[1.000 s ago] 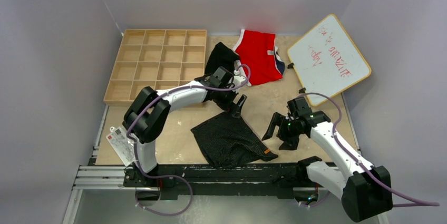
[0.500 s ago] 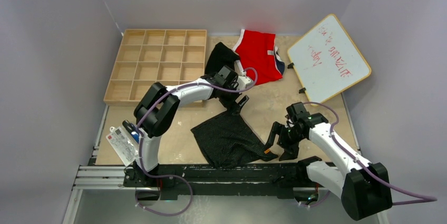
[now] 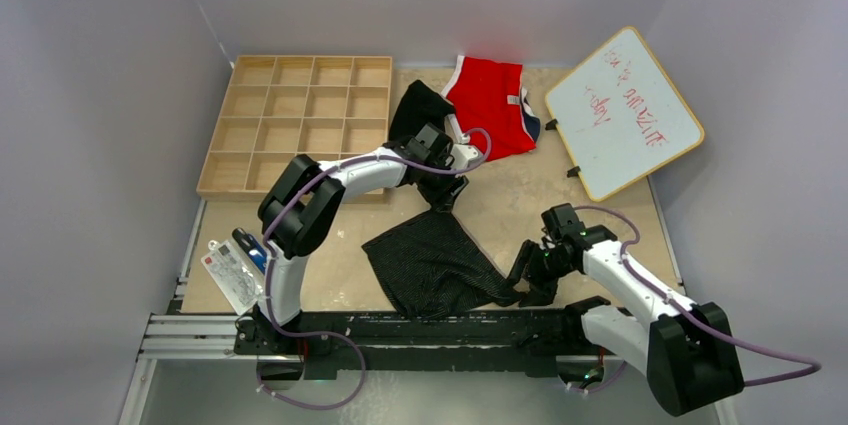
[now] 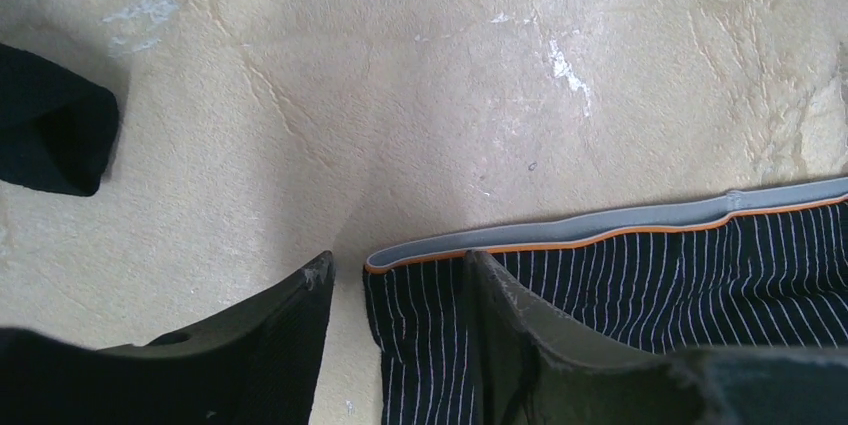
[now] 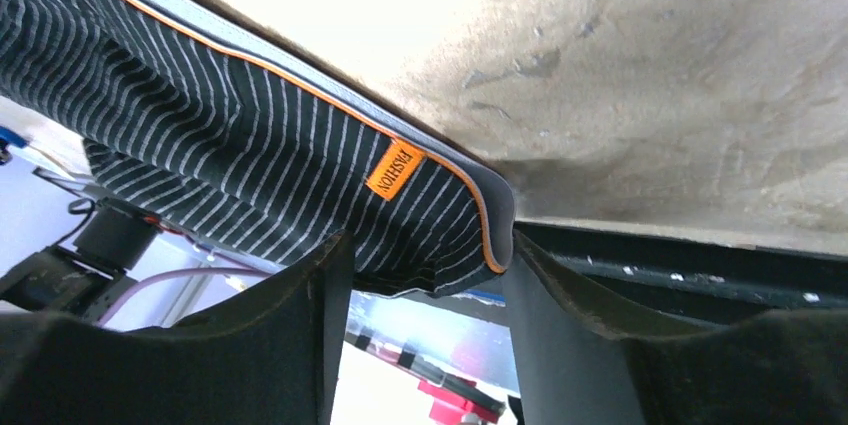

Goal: Roll the underwear
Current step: Flatten out the underwear at the center of the board.

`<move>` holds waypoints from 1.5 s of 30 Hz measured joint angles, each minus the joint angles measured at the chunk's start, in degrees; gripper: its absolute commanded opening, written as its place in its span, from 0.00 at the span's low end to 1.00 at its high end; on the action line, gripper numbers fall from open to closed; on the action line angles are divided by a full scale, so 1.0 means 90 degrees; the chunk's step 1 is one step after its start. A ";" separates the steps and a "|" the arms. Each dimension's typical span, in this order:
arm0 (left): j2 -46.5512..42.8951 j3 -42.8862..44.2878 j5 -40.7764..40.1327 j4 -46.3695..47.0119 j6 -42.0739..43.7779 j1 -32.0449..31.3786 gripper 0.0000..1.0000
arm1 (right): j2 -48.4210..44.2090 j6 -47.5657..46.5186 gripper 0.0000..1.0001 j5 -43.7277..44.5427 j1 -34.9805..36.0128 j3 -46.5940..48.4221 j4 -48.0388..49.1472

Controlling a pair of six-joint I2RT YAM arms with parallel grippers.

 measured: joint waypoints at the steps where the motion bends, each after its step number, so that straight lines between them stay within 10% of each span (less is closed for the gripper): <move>1: 0.0000 -0.0017 0.0027 0.0012 0.0002 0.0000 0.40 | 0.0007 0.0041 0.45 -0.0007 0.0000 -0.0012 0.0078; 7: -0.0002 -0.0107 0.0163 0.0075 -0.0012 0.0000 0.00 | 0.0063 0.0114 0.00 -0.0100 0.0000 -0.0044 0.0415; 15: -0.0396 -0.0651 0.0170 0.0282 -0.0355 0.0046 0.00 | 0.0073 -0.0124 0.00 0.0036 0.0000 0.0209 0.0573; 34: -0.4794 -0.2064 -0.1158 0.0729 -0.2370 0.0427 0.00 | -0.1566 -0.2232 0.00 0.1530 0.0000 0.1967 0.1664; 45: -0.6375 -0.1399 -0.0763 -0.0658 -0.2776 0.0359 0.00 | -0.2890 -0.2992 0.00 0.1253 0.0000 0.3201 0.1848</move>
